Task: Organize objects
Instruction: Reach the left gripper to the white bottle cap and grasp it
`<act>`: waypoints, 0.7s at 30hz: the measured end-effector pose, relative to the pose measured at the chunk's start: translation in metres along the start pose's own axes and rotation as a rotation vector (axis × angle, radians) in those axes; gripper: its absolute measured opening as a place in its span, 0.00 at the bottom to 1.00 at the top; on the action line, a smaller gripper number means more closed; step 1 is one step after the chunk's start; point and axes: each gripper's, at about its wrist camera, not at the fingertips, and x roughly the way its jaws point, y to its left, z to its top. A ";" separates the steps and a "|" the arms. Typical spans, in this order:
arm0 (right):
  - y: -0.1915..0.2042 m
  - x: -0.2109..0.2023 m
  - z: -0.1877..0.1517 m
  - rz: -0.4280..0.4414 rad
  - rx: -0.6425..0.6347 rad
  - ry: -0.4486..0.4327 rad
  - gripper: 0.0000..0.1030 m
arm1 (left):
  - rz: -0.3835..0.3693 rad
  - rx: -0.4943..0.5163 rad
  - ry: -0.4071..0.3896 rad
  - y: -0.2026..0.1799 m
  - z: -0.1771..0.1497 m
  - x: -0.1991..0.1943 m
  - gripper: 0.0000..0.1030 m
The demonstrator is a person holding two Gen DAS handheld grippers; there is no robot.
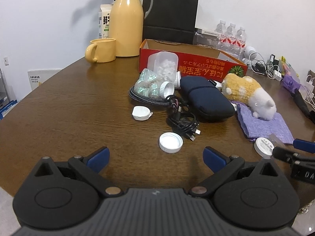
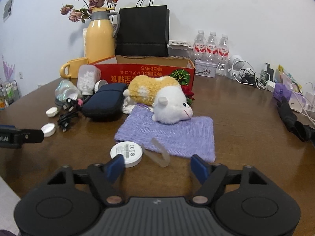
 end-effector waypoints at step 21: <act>-0.017 0.010 0.000 0.108 -0.022 -0.009 0.04 | 0.033 -0.001 0.036 -0.001 0.005 0.019 1.00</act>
